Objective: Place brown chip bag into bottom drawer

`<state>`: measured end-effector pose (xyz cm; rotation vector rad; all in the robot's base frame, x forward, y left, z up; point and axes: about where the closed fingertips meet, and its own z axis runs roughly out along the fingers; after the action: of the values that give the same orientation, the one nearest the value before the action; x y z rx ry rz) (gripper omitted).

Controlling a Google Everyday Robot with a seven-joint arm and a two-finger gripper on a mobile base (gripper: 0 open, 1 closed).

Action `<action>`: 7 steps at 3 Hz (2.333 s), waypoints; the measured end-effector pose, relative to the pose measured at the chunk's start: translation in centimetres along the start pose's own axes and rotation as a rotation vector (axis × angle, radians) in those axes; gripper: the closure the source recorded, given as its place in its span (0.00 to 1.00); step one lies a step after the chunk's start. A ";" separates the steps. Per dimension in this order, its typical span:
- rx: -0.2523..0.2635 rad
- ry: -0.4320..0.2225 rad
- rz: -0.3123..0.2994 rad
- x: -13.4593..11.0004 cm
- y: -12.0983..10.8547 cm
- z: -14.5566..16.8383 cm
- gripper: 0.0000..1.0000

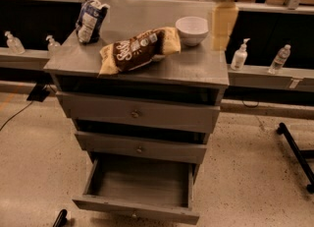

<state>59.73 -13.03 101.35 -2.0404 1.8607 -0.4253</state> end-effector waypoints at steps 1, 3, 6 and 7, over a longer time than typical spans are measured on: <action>0.091 -0.078 -0.036 -4.2 -5.6 0.5 0.00; 0.235 -0.215 0.089 -7.1 -6.5 5.0 0.00; 0.254 -0.282 0.013 -9.9 -5.5 14.4 0.00; 0.279 -0.209 -0.020 -9.7 -5.4 17.3 0.00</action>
Offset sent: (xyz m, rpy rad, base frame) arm 0.1068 0.1064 -0.0437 0.3389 -0.2504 0.0624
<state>71.27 -2.02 88.33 -1.8416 1.5641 -0.4318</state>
